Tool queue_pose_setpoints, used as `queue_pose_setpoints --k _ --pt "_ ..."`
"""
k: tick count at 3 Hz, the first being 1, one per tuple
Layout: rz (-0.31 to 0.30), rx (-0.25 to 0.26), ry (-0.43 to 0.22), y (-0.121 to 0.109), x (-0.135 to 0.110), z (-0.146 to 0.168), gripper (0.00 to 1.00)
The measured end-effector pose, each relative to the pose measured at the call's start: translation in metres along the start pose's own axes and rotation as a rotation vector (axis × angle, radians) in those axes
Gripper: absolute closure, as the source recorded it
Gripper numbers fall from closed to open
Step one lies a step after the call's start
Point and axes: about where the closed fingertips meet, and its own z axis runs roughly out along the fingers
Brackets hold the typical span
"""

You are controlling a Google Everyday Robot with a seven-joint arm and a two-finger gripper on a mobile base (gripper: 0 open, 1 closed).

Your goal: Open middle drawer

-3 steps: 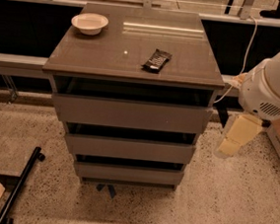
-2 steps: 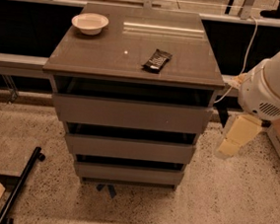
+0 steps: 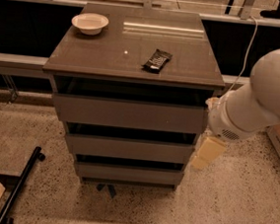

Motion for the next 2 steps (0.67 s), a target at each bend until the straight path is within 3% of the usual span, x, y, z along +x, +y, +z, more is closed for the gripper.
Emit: queue_pose_setpoints --k 1,2 --pt "0.007 0.014 -0.003 0.006 -0.008 0.074 0.00" --pt "0.020 0.072 -0.037 -0.007 -0.015 0.072 0.00"
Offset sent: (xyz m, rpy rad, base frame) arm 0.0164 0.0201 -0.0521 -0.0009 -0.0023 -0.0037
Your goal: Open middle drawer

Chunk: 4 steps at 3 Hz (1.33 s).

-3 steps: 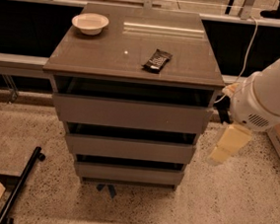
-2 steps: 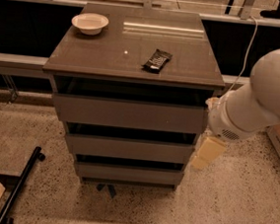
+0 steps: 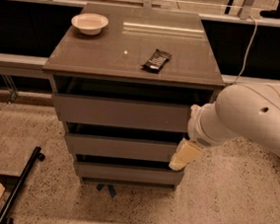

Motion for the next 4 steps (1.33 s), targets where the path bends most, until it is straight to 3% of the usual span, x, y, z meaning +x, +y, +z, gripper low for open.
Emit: queue_pose_setpoints --k 1,2,4 --pt "0.004 -0.014 0.038 0.013 0.005 0.004 0.00" --pt "0.069 -0.073 -0.006 0.035 0.012 0.039 0.00" --pt "0.233 -0.178 -0.192 0.058 0.008 0.144 0.00"
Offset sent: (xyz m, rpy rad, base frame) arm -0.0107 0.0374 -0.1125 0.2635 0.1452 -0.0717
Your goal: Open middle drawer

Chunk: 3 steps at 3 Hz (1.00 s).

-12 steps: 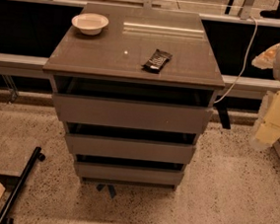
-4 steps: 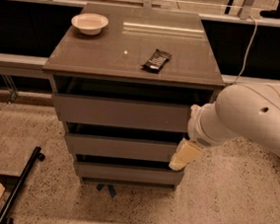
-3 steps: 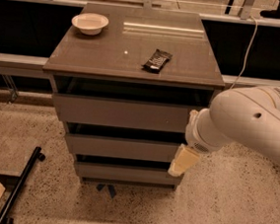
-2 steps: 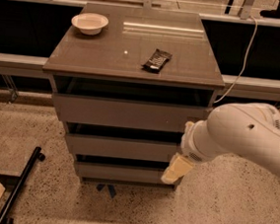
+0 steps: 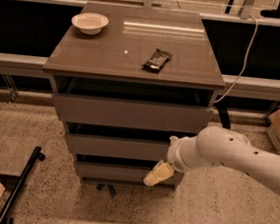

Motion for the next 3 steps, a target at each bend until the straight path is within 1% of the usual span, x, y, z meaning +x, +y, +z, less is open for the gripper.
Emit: queue_pose_setpoints --k 1,2,3 --pt "0.047 -0.035 -0.073 -0.014 0.008 0.048 0.00" --pt "0.078 -0.067 -0.109 -0.036 0.021 0.097 0.00" --pt "0.087 -0.105 -0.139 -0.059 0.029 0.138 0.00"
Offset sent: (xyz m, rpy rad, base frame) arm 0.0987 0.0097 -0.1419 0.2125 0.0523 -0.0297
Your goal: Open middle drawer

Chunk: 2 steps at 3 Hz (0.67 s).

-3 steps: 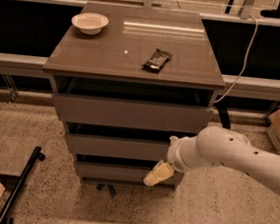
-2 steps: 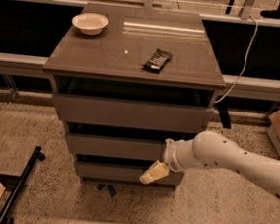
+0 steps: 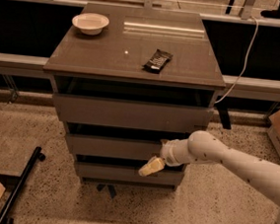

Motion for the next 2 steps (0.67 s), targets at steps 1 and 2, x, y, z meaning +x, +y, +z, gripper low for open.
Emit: queue_pose_setpoints --k 1,2 --pt "0.010 0.027 -0.031 -0.0252 -0.0070 0.0027 0.00" --pt "0.014 0.061 -0.028 -0.0165 -0.0048 0.0035 0.00"
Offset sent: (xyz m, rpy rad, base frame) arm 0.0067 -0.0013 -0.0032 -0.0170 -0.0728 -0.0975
